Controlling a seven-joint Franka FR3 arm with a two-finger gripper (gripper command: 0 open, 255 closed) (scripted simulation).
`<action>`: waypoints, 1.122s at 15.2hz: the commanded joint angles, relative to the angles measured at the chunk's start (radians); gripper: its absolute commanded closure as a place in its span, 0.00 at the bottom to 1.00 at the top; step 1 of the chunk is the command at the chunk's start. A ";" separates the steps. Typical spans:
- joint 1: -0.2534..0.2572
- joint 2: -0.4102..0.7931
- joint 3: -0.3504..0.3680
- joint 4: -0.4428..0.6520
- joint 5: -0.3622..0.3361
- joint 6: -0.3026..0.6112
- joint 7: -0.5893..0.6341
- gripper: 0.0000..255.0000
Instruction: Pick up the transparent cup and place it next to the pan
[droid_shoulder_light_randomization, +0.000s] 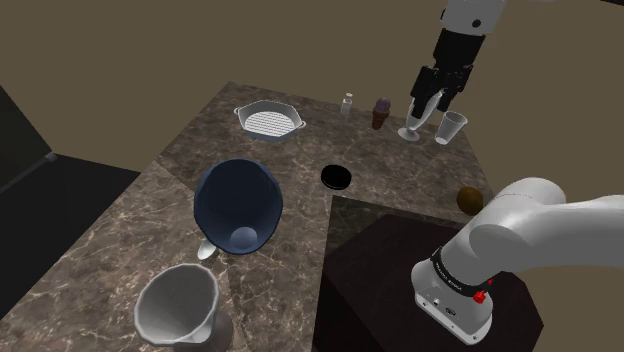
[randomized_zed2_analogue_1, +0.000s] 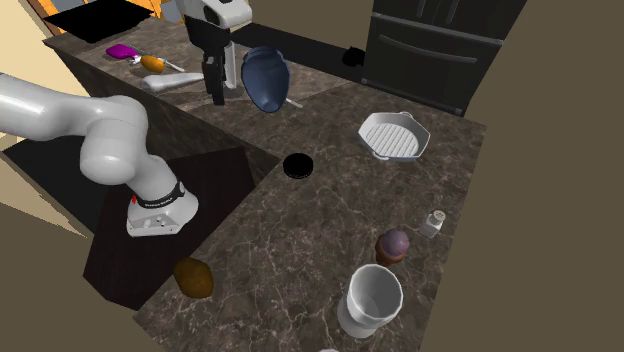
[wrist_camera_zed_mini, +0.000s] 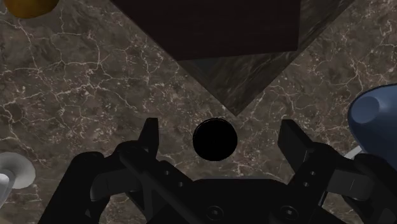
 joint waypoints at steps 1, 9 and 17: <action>0.000 0.000 0.000 0.000 0.000 0.000 0.000 0.00; -0.050 0.150 -0.150 0.018 -0.115 0.157 -0.152 0.00; -0.078 0.362 -0.297 0.113 -0.167 0.309 -0.301 0.00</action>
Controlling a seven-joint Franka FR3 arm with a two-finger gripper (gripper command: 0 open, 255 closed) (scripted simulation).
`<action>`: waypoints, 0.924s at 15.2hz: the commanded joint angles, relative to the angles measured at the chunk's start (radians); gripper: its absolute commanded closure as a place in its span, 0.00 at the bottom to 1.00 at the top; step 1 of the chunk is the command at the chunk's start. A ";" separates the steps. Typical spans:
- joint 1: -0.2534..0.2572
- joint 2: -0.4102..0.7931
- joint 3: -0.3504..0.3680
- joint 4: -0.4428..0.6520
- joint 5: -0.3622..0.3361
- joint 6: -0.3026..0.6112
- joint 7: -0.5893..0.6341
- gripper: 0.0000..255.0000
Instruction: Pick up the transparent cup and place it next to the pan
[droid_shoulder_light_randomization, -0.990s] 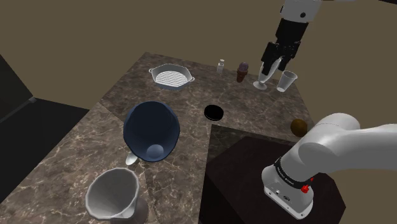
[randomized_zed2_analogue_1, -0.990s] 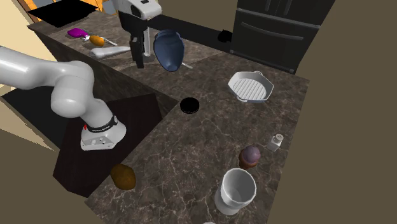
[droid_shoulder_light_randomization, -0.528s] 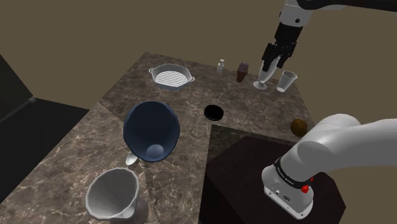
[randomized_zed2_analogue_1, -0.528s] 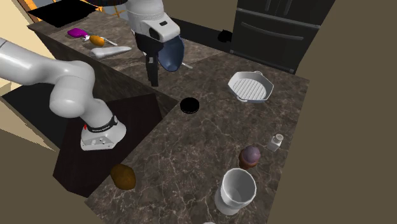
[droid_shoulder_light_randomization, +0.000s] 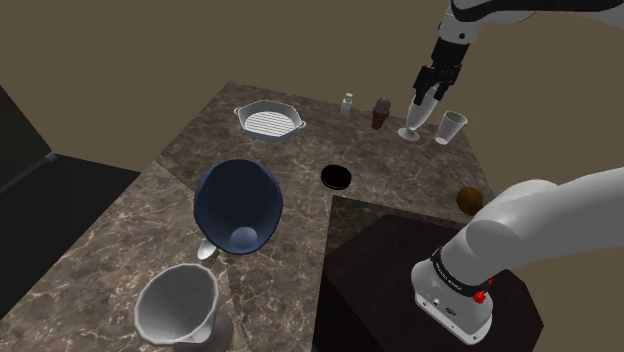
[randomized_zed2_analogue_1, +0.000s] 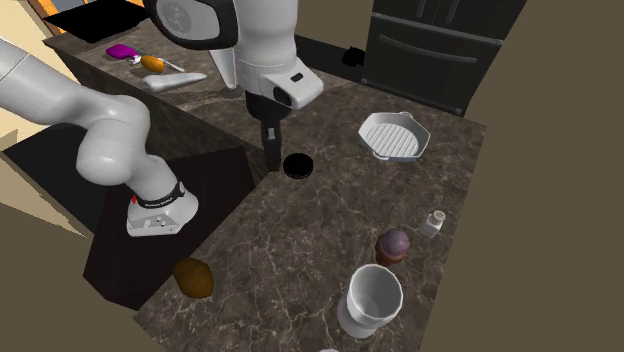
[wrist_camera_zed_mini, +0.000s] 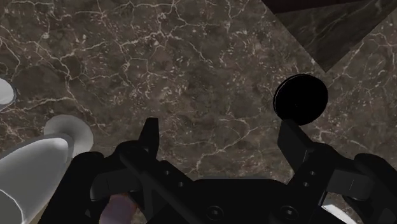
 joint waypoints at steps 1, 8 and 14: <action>-0.004 0.062 -0.036 0.027 -0.004 0.044 -0.038 0.00; -0.015 0.294 -0.156 0.178 0.041 0.147 -0.189 0.00; -0.046 0.525 -0.234 0.356 0.152 0.197 -0.340 0.00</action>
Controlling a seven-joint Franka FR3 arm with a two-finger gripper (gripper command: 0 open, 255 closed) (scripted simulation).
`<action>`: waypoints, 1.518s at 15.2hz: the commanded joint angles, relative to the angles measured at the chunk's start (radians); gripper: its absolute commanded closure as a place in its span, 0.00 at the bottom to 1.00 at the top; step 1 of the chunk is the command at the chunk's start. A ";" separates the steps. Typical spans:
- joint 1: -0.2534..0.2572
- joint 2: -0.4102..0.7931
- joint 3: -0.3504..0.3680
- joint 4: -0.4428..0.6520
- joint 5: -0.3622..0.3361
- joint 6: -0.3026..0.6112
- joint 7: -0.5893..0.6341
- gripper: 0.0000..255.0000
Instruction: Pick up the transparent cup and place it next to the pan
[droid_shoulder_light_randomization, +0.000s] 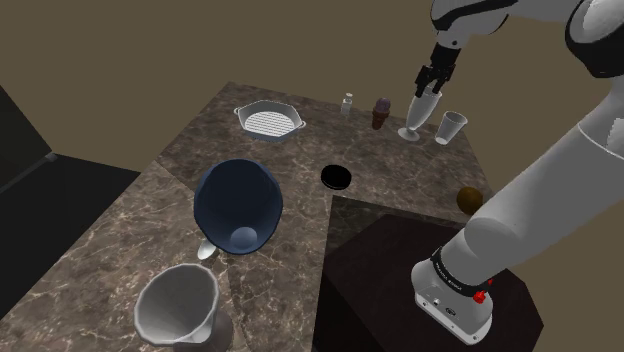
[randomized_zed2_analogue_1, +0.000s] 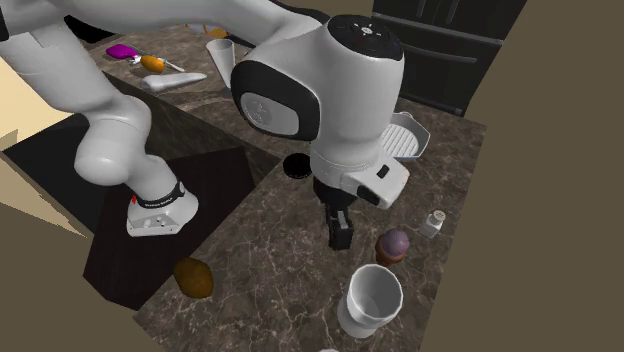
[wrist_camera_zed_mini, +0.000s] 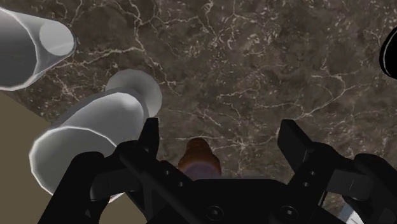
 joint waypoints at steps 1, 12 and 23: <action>-0.017 0.086 -0.019 0.074 0.049 0.006 -0.053 0.00; -0.112 0.339 -0.027 0.254 0.200 0.054 -0.190 0.00; -0.114 0.349 -0.024 0.232 0.207 0.084 -0.195 1.00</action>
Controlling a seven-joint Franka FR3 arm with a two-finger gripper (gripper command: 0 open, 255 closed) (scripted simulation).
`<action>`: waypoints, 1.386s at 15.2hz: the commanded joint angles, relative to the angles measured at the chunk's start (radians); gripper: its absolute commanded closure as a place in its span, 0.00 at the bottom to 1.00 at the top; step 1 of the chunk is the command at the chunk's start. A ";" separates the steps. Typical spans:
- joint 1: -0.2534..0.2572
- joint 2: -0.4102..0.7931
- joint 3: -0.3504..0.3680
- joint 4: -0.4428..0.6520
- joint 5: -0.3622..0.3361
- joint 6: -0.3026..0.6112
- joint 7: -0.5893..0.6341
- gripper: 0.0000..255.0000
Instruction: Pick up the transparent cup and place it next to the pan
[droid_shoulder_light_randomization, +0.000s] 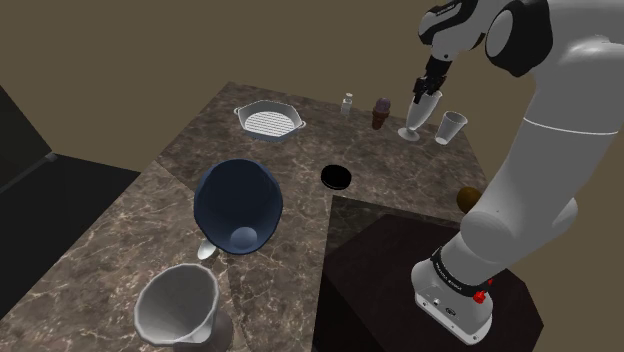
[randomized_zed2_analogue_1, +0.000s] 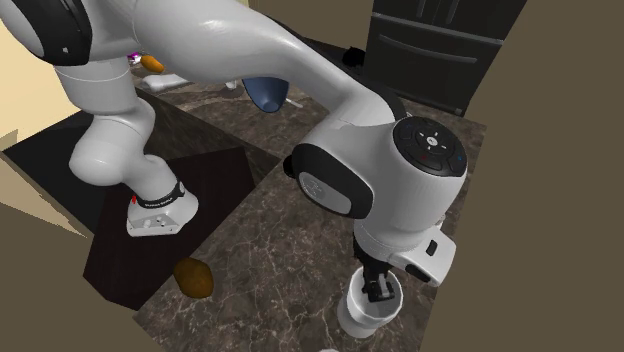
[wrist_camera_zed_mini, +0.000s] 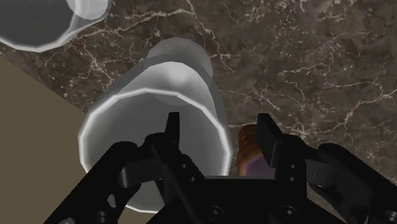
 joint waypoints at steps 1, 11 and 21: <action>0.000 0.000 0.000 0.000 0.000 0.000 0.000 1.00; 0.001 -0.009 -0.003 0.016 -0.006 -0.023 0.004 1.00; 0.002 -0.040 -0.012 0.113 -0.028 -0.146 0.017 1.00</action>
